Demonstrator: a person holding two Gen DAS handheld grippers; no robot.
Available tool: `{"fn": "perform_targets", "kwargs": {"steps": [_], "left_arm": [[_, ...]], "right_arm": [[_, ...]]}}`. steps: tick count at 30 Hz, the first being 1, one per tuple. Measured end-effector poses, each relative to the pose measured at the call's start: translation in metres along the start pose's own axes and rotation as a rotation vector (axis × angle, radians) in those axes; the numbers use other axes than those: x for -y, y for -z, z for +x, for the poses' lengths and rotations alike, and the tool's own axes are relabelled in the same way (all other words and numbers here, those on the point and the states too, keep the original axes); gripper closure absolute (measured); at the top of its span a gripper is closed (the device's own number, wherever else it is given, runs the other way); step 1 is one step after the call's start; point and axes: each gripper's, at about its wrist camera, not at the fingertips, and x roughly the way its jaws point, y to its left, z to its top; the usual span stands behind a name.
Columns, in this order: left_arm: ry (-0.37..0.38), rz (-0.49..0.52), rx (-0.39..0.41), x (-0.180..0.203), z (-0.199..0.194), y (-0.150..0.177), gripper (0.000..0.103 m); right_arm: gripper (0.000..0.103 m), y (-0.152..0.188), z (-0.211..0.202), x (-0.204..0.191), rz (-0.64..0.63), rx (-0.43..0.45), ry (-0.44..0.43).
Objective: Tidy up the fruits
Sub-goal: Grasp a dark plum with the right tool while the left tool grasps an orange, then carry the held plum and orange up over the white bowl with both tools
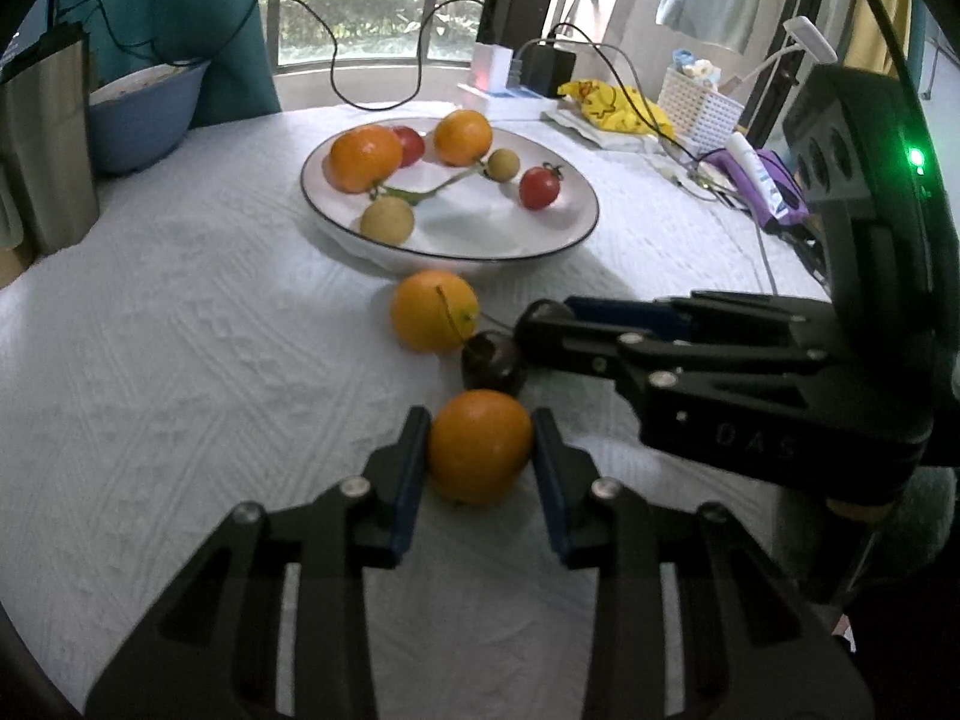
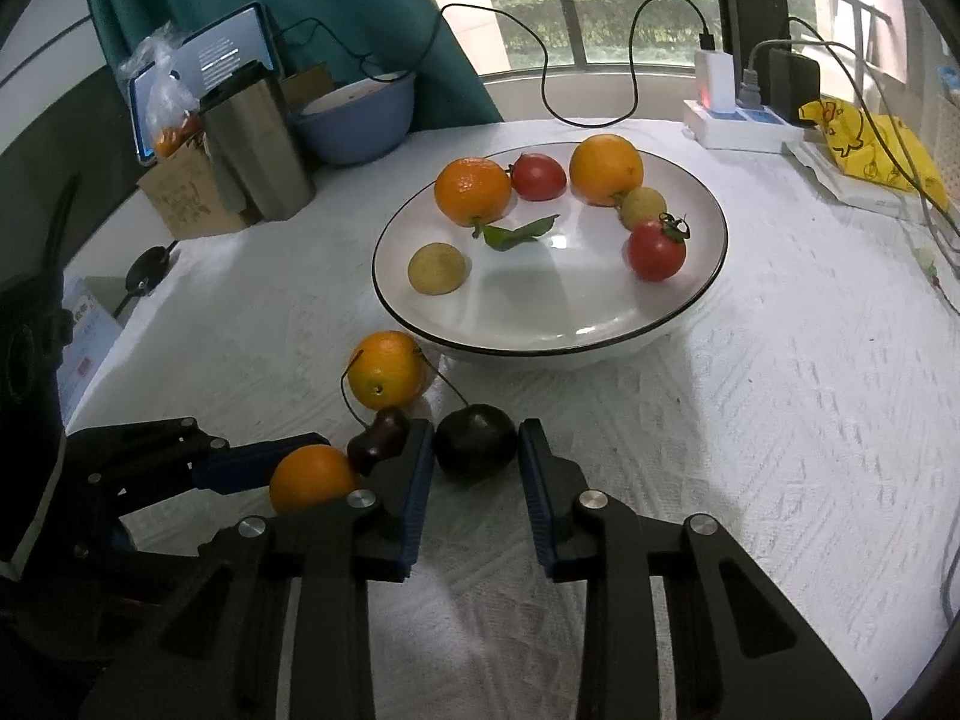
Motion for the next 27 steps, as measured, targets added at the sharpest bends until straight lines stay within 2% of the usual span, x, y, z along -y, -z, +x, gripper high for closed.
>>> {"fn": "perform_targets", "kwargs": {"steps": [13, 27], "left_arm": [[0.001, 0.01, 0.017, 0.006, -0.012, 0.006, 0.068], [-0.009, 0.027, 0.076, 0.017, -0.042, 0.011, 0.068]], "right_arm": [[0.072, 0.004, -0.01, -0.007, -0.023, 0.013, 0.015], [0.072, 0.011, -0.044, -0.019, -0.053, 0.066, 0.038]]}}
